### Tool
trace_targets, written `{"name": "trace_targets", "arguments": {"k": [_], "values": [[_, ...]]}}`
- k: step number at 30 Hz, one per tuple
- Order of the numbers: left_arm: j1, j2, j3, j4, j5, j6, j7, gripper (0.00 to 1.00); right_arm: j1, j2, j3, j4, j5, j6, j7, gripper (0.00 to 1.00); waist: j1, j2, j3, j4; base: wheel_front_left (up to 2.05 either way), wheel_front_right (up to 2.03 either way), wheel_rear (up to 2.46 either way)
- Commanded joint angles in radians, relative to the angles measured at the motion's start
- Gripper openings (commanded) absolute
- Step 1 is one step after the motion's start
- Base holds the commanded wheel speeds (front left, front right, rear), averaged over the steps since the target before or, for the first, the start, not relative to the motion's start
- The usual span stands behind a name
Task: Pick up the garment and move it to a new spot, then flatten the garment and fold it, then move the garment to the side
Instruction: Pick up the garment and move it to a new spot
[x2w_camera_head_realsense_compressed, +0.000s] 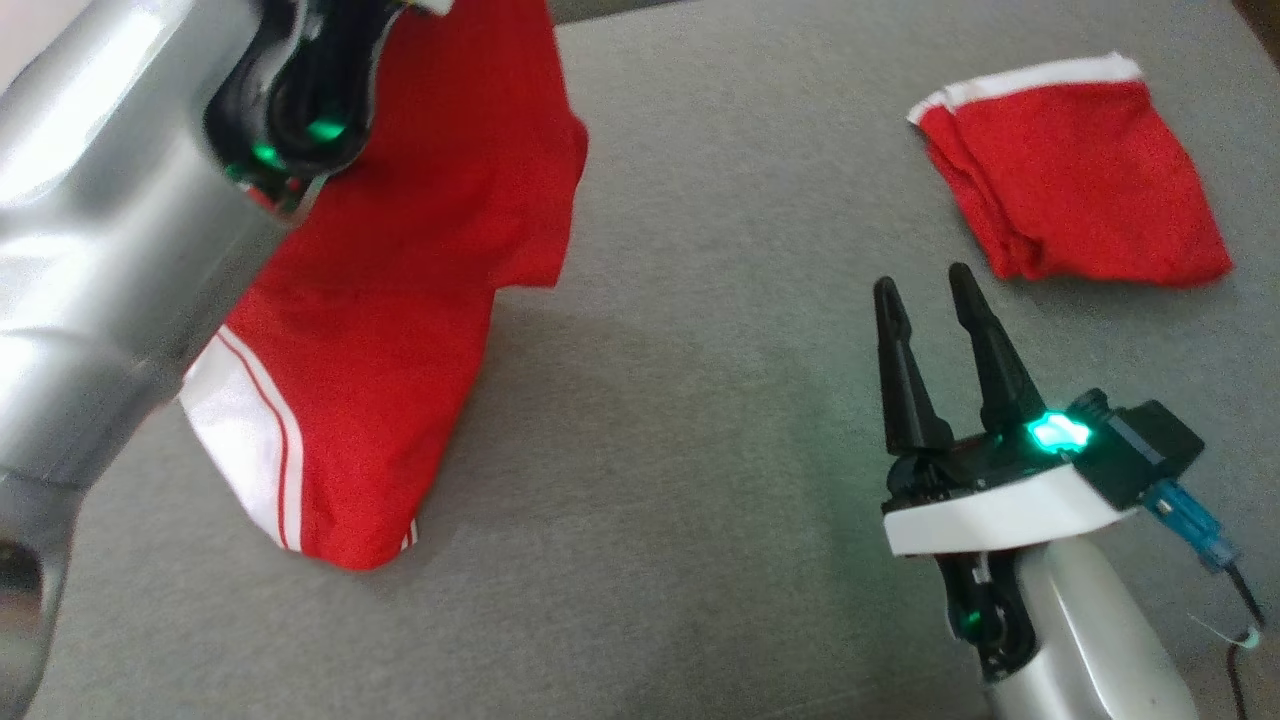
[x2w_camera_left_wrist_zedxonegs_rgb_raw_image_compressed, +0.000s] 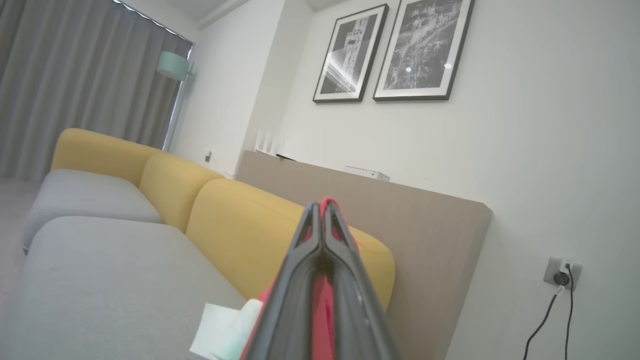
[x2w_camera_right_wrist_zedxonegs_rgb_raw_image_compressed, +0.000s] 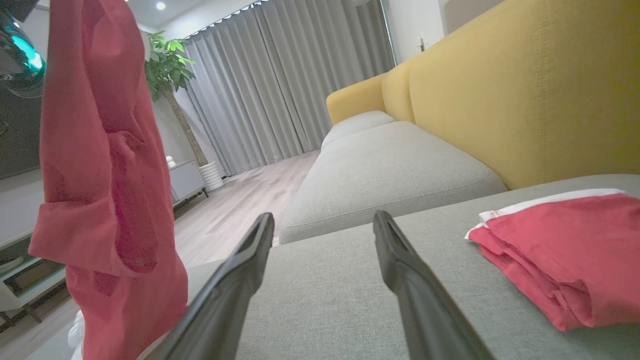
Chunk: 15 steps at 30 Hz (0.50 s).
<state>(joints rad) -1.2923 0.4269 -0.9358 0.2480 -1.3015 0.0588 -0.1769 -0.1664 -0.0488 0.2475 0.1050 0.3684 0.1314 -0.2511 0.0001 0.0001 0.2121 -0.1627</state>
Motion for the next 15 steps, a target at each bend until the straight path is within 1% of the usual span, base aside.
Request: {"name": "trace_targets", "arguments": {"k": [1, 7, 8, 9, 10, 12, 15], "values": [[-0.082, 0.009, 0.038, 0.003, 0.014, 0.0, 0.001, 0.0, -0.033, -0.001, 0.029, -0.037, 0.012, -0.001, -0.011, 1.0, -0.0001, -0.0001, 0.042, -0.053, 0.0, 0.0, 0.0], [-0.138, -0.085, -0.015, 0.111, 0.057, -0.036, 0.006, 0.0, -0.048, -0.001, 0.047, -0.046, 0.037, -0.001, -0.011, 1.0, -0.0001, -0.0001, 0.082, -0.109, 0.0, 0.0, 0.0], [-0.143, -0.1, -0.03, 0.131, 0.066, -0.046, 0.012, 0.22, -0.05, -0.001, 0.048, -0.047, 0.04, -0.001, -0.011, 1.0, -0.0001, -0.0001, 0.087, -0.114, 0.0, 0.0, 0.0], [-0.146, -0.113, -0.046, 0.152, 0.073, -0.057, 0.019, 0.79, -0.051, -0.001, 0.049, -0.047, 0.042, -0.001, -0.011, 1.0, -0.0001, -0.0001, 0.089, -0.117, 0.0, 0.0, 0.0], [-0.148, -0.125, -0.063, 0.176, 0.079, -0.067, 0.03, 1.0, -0.052, -0.001, 0.049, -0.048, 0.044, -0.001, -0.011, 1.0, -0.0001, -0.0001, 0.091, -0.119, 0.0, 0.0, 0.0], [-0.156, -0.142, -0.098, 0.219, 0.104, -0.088, 0.044, 1.0, -0.053, -0.001, 0.049, -0.05, 0.046, -0.001, -0.011, 1.0, -0.0001, -0.0001, 0.095, -0.12, 0.0, 0.0, 0.0], [-0.161, -0.149, -0.126, 0.275, 0.138, -0.111, 0.031, 1.0, -0.056, -0.001, 0.046, -0.05, 0.048, -0.001, -0.011, 1.0, -0.0001, -0.0001, 0.096, -0.112, 0.0, 0.0, 0.0]]}}
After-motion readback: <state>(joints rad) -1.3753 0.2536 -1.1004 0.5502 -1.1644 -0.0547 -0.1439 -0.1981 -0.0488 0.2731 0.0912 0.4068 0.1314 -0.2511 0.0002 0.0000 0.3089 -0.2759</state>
